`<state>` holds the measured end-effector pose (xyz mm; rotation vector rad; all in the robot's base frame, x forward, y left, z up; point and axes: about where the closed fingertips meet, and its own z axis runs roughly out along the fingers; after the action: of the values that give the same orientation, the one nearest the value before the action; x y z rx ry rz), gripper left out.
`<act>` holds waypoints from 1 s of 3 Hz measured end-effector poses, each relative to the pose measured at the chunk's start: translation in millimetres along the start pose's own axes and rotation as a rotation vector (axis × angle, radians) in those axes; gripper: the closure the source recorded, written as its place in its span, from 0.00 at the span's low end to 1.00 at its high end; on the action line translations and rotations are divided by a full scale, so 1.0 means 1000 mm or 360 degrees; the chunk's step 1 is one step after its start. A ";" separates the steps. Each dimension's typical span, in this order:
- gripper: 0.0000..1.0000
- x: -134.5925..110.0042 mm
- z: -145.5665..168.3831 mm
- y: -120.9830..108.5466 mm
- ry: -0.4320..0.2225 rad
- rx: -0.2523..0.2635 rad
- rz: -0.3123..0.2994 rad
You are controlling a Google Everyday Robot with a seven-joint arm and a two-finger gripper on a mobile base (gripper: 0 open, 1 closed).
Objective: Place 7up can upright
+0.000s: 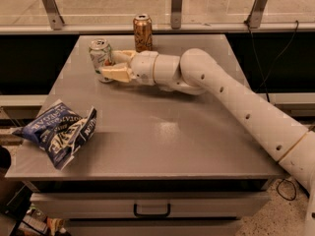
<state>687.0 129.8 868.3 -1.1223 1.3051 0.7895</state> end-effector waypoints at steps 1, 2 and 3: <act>1.00 0.000 -0.001 0.000 -0.0006 0.0004 0.0005; 0.82 0.000 -0.001 0.000 -0.0006 0.0004 0.0005; 0.59 0.000 0.002 0.002 -0.0008 -0.0003 0.0005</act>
Offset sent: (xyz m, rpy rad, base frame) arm -0.0001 -0.0008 -0.0004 0.0051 0.0013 -0.0019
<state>685.8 131.9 868.0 -1.1197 1.3022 0.7955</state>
